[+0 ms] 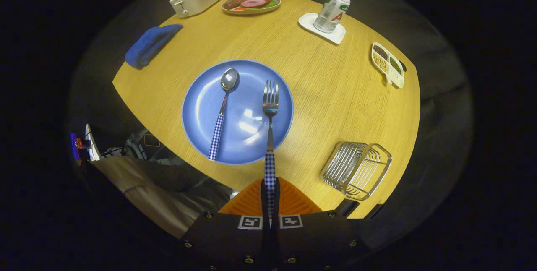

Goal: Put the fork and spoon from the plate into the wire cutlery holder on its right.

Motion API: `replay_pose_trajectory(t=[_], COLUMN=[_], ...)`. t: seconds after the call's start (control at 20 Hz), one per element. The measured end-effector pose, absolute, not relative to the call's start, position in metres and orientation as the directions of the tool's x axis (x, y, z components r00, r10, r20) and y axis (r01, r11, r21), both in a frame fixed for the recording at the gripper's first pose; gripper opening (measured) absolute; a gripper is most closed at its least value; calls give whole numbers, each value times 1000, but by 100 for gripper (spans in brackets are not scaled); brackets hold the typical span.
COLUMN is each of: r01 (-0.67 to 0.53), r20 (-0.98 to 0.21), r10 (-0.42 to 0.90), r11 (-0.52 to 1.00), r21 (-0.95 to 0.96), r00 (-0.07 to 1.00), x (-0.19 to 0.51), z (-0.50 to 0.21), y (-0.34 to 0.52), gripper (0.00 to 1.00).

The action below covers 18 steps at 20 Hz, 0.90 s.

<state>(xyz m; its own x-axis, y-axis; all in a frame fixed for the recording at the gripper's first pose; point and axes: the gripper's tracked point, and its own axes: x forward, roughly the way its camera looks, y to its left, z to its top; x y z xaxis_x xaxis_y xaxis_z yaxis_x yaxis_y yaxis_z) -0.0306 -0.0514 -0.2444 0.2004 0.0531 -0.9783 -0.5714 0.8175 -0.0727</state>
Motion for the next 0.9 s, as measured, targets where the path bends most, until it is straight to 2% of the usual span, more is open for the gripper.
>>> replay_pose_trajectory(t=[0.25,0.5,0.9], r01=[-569,-521,-509], r20=[-985,-990,-988], r10=[-35,-70,-135], r11=[813,844,847], r21=[-126,-126,-152], r00=[169,125,70], x=[-44,-57,-63], z=[-224,-210,-187], y=[-108,-148,-195], gripper=[1,1,1])
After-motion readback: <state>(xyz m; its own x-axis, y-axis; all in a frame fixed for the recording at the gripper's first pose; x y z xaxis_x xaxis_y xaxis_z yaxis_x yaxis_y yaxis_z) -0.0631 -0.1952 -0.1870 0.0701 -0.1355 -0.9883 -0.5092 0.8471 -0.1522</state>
